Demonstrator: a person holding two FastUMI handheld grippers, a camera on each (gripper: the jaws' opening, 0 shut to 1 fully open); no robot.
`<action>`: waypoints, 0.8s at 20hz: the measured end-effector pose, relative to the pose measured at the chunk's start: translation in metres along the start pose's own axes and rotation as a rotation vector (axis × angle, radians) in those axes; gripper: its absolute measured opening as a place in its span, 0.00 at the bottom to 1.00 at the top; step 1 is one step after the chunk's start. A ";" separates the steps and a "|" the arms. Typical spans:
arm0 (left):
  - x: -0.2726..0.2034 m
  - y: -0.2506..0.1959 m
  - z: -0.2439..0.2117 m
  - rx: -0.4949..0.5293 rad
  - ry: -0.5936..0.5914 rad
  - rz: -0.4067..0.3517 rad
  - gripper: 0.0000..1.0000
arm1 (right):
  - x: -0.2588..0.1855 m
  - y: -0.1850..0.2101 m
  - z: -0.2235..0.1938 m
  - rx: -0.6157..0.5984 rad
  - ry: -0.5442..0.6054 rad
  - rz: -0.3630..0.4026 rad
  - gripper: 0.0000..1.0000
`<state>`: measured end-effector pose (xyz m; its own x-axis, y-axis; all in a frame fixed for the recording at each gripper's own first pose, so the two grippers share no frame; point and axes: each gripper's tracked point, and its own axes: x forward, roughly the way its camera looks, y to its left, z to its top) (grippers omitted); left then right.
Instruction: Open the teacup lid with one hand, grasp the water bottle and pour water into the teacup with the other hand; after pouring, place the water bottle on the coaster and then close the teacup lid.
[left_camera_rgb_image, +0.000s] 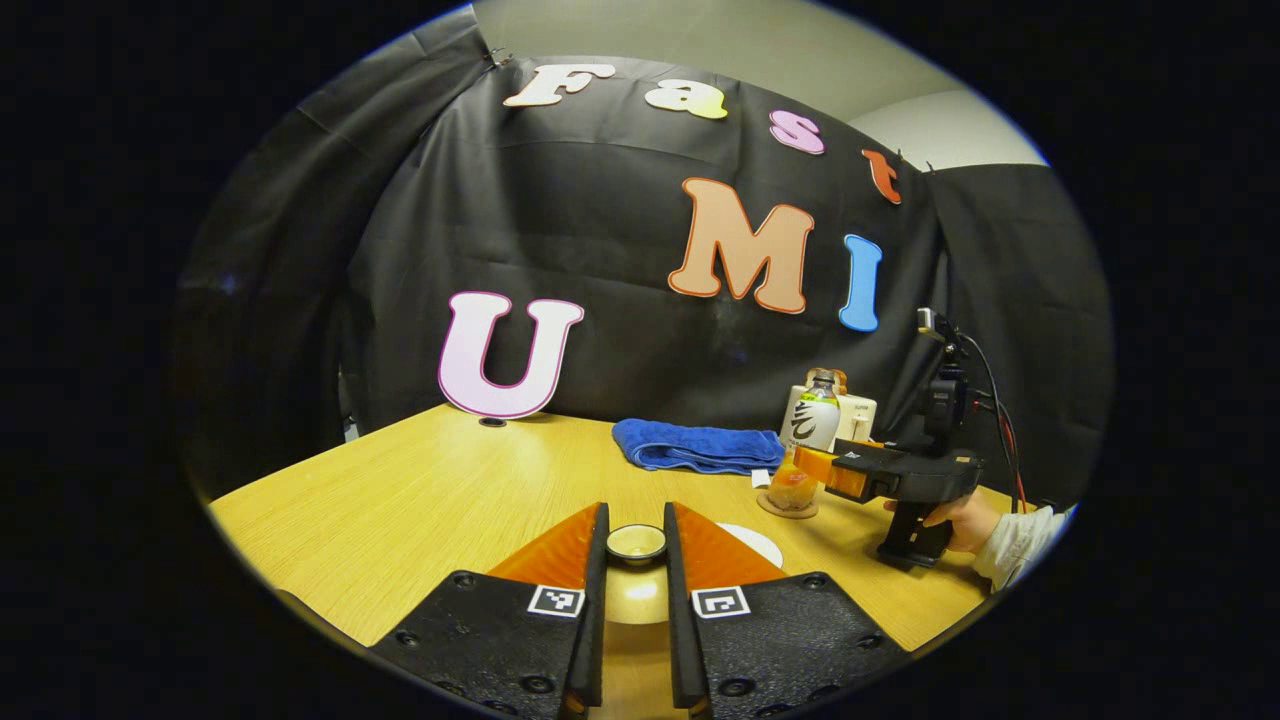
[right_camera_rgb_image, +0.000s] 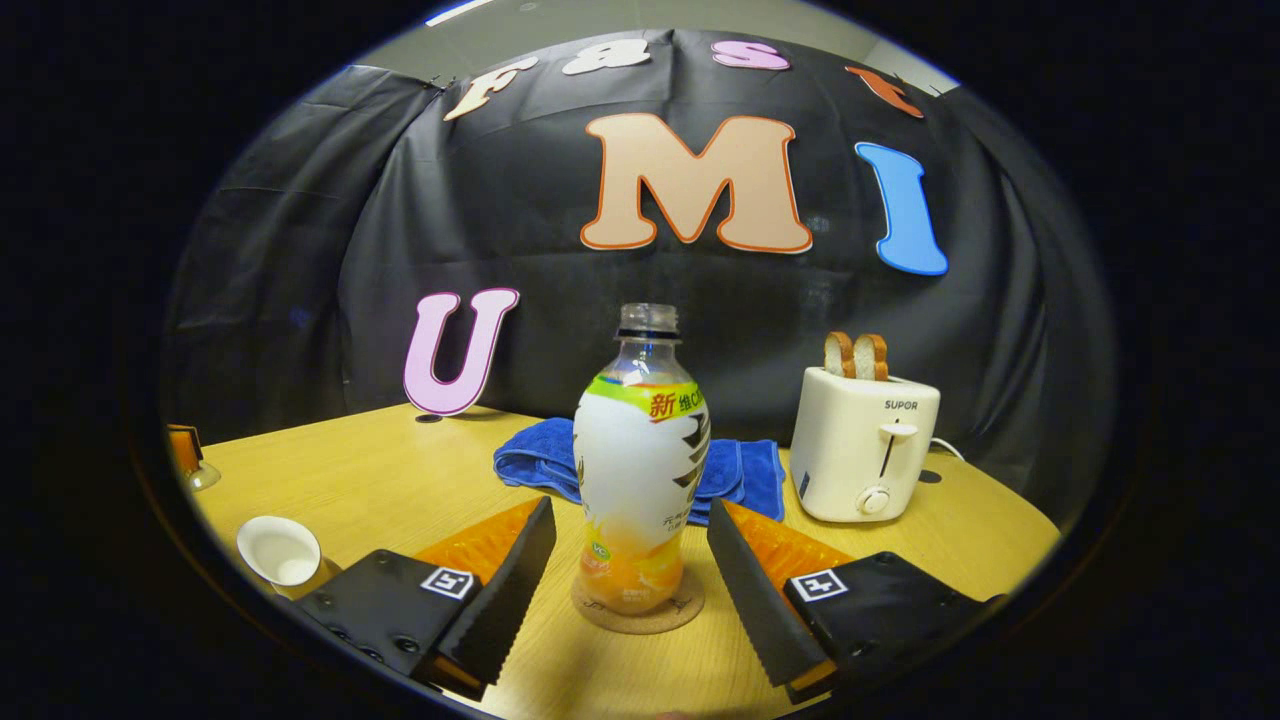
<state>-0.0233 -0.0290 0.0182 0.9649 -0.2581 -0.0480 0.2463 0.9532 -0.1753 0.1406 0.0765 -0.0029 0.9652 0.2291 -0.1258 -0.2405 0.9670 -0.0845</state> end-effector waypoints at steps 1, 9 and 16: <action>0.000 -0.002 0.002 0.007 0.000 -0.005 0.24 | -0.003 -0.002 0.004 -0.006 -0.012 -0.006 0.98; 0.014 -0.025 0.000 0.033 0.021 -0.056 0.24 | -0.035 -0.020 0.013 -0.023 -0.059 -0.044 0.93; 0.028 -0.036 -0.007 0.039 0.039 -0.072 0.24 | -0.075 -0.033 0.024 0.016 -0.083 -0.068 0.93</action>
<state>-0.0054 -0.0712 0.0166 0.9406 -0.3310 -0.0750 0.3186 0.9373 -0.1414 0.0790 0.0301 0.0331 0.9846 0.1705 -0.0376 -0.1729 0.9822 -0.0740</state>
